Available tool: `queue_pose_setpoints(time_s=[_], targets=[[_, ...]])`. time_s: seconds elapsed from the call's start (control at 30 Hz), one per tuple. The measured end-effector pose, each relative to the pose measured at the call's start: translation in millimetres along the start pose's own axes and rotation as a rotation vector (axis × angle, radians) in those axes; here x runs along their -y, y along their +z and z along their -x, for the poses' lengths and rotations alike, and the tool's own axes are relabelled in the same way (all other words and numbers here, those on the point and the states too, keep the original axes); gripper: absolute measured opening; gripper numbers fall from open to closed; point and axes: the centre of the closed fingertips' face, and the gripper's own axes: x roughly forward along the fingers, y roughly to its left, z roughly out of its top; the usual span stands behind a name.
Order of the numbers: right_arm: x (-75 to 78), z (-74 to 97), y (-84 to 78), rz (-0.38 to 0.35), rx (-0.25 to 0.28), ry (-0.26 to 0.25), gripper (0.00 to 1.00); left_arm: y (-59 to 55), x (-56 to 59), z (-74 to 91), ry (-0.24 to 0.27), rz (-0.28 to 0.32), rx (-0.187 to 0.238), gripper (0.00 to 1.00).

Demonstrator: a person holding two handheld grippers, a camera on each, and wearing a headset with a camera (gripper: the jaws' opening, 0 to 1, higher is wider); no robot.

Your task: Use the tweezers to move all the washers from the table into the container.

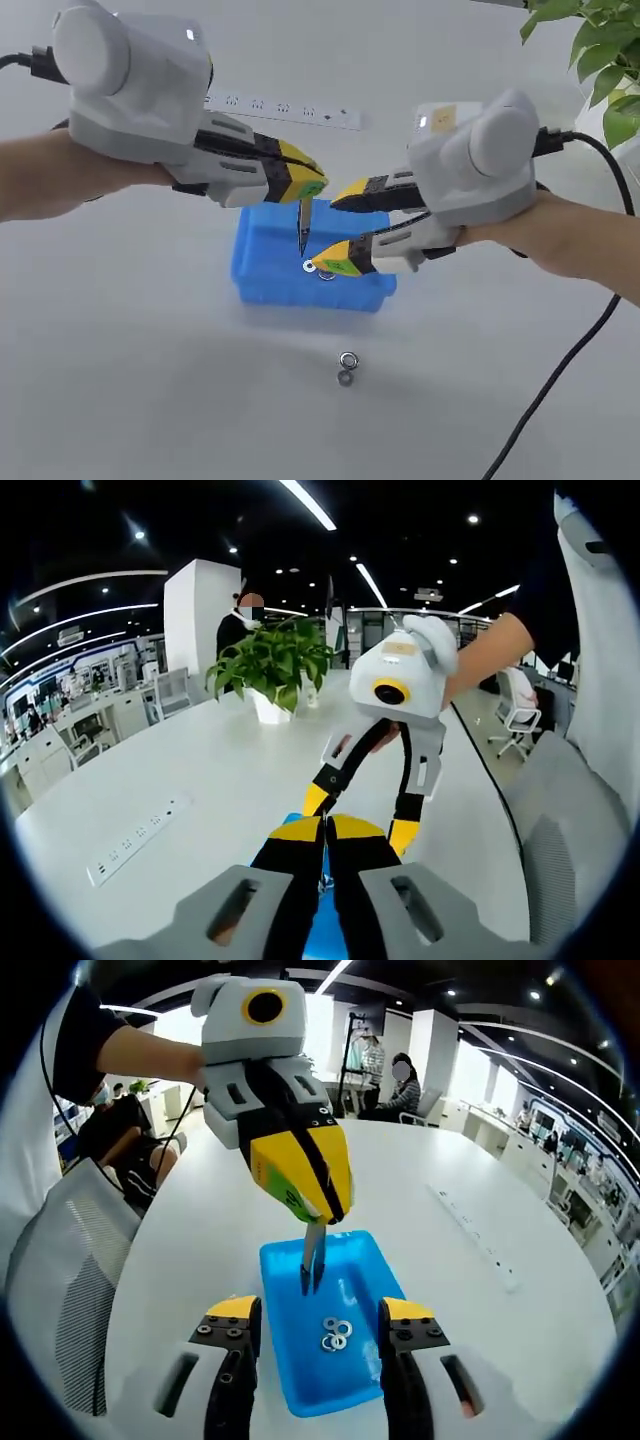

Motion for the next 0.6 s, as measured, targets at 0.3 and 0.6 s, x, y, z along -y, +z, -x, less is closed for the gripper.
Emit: queue_pose_setpoints(time_s=[0.3, 0.6], targets=[[-7.5, 25.7, -2.4, -0.05, 0.084, -0.057, 0.63, 5.9, 8.7, 9.3, 0.009, 0.014, 0.005, 0.05], [-15.4, 50.1, -13.1, -0.098, 0.124, -0.109, 0.77, 10.7, 22.5, 12.5, 0.012, 0.018, 0.006, 0.05]])
